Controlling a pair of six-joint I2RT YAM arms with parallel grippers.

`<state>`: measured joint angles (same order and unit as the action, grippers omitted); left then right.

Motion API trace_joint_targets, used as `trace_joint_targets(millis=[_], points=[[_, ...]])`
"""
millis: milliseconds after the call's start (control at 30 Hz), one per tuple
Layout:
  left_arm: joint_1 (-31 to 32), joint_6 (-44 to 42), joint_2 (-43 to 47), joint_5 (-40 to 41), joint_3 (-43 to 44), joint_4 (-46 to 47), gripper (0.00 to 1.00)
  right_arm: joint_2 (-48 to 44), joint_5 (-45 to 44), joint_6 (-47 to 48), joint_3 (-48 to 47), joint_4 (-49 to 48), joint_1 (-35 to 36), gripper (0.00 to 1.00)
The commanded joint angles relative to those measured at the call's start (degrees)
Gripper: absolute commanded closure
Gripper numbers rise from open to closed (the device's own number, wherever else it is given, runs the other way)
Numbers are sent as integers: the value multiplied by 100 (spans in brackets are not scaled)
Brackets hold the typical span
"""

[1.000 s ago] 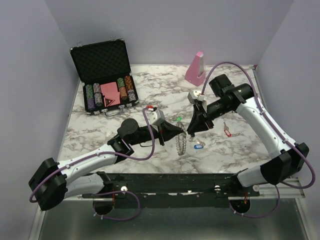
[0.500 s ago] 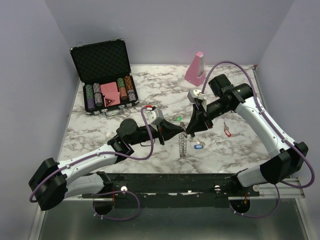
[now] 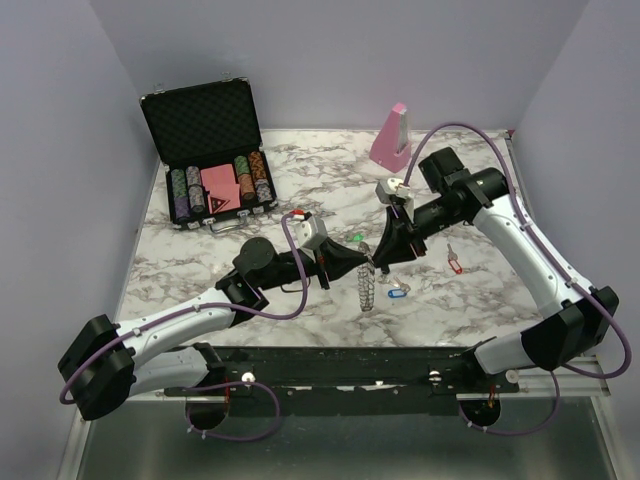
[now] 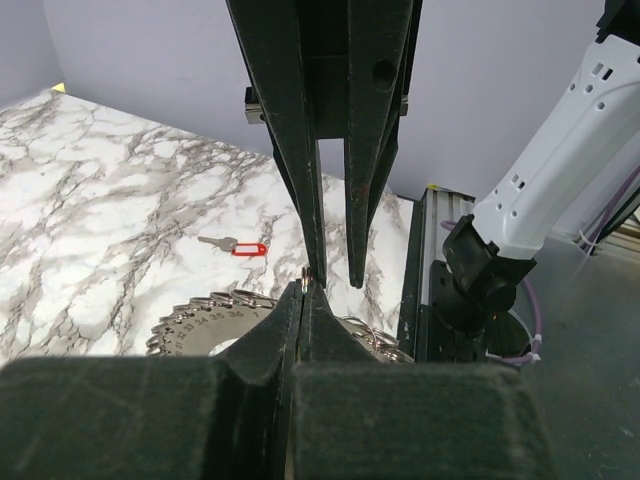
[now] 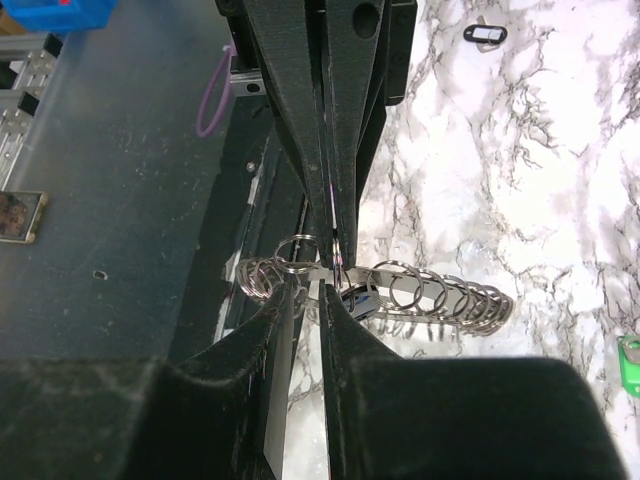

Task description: Put the keys on the keyring

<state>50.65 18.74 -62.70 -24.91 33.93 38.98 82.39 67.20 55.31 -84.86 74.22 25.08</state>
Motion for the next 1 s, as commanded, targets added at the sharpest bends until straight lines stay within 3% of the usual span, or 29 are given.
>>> trace_joint_targets(millis=[0, 967], points=[[15, 33, 91, -41, -10, 303, 100, -127, -137, -108, -118, -136, -65, 76], [15, 24, 56, -67, 8, 320, 100, -188, -330, -389, -48, -373, -91, 72]])
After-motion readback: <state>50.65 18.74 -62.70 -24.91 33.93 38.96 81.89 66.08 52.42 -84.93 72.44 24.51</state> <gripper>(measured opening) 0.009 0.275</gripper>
